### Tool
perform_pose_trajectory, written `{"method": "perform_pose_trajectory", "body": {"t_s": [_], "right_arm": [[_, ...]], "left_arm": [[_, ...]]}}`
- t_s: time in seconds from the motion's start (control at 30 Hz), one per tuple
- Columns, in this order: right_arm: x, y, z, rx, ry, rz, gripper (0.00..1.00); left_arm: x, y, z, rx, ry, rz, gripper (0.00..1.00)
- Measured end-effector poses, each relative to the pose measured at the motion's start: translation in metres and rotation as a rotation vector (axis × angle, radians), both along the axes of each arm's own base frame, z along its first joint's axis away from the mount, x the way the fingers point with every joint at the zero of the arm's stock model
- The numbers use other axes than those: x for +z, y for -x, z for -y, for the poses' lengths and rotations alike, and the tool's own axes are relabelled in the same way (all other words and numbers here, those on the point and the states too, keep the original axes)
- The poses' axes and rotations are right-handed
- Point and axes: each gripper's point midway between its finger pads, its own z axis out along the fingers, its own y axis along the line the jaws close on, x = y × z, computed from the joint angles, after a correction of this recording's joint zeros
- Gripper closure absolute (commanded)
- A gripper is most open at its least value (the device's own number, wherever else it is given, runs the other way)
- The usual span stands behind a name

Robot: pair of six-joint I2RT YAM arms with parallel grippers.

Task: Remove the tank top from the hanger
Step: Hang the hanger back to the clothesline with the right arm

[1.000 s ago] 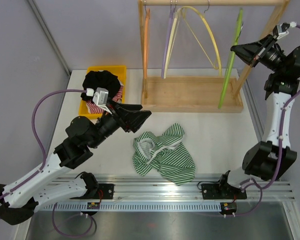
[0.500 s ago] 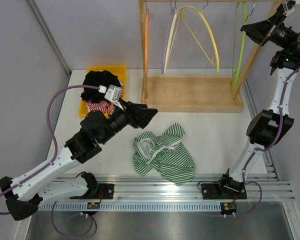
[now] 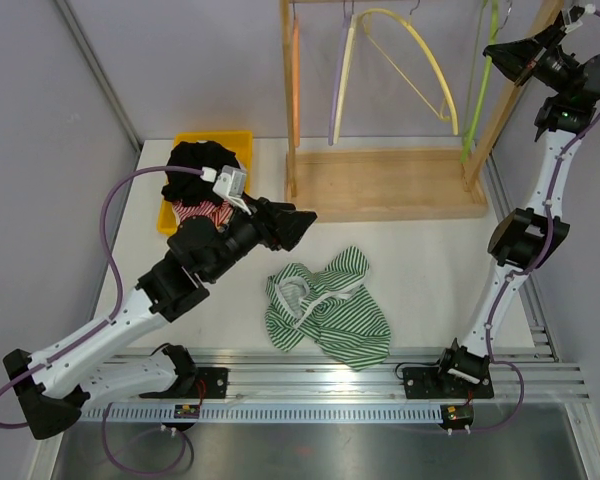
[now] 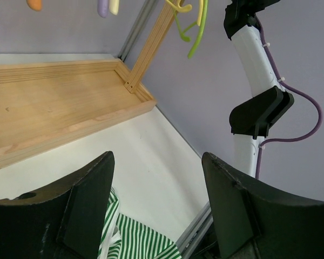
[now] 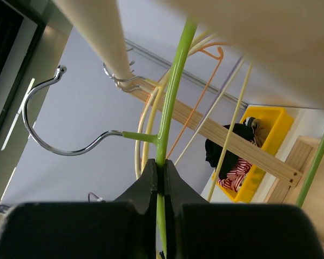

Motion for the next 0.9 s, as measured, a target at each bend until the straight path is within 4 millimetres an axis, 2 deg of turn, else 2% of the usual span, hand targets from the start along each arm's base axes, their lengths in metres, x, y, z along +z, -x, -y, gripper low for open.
{"method": "perform_pose_trajectory", "body": {"t_s": [0.13,0.57,0.7,0.9], "right_arm": [[-0.011,-0.015,-0.001,-0.018,-0.031,-0.071,1.0],[-0.001,-0.031,-0.01,-0.09,-0.072,-0.082,0.98],[0.003,-0.037,-0.015,-0.112,-0.099,-0.09,0.93],[0.013,-0.042,-0.022,-0.142,-0.131,-0.072,0.97]], "left_arm": [[-0.005,-0.007,0.001,0.011,-0.011,-0.005,0.31],[-0.025,-0.025,-0.003,0.044,-0.024,-0.047,0.31],[-0.031,-0.026,0.002,0.031,-0.015,-0.068,0.31],[-0.047,-0.029,0.01,0.015,-0.02,-0.109,0.31]]}}
